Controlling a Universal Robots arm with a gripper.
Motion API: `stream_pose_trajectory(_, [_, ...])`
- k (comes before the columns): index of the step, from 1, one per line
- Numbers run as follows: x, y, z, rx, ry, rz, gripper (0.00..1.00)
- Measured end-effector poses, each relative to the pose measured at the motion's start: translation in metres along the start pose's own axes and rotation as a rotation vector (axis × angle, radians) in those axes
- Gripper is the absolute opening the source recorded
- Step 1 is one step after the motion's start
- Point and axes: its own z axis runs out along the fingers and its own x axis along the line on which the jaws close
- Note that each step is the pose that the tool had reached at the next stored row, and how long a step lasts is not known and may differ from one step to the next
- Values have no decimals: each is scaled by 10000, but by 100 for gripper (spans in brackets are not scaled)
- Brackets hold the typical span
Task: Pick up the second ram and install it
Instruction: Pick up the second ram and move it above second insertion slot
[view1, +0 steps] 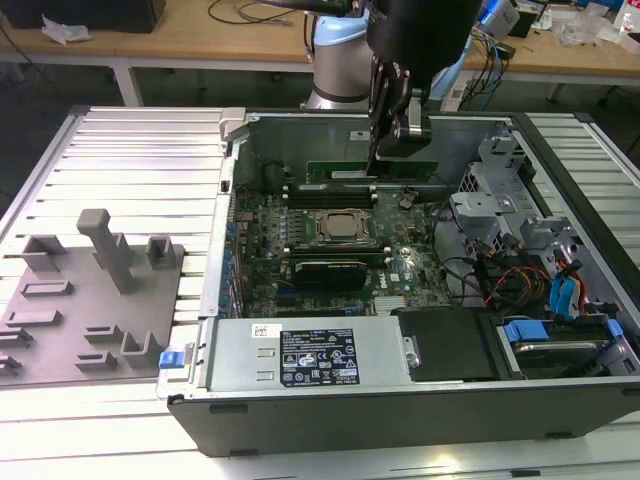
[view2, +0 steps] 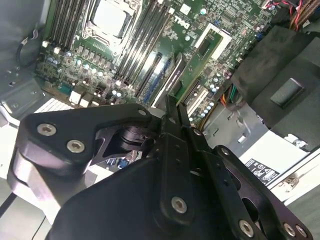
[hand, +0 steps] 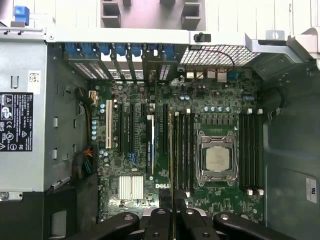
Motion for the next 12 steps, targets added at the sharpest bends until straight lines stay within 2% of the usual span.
stream_pose_trajectory(12, [5,-41,128,0,0,0,13])
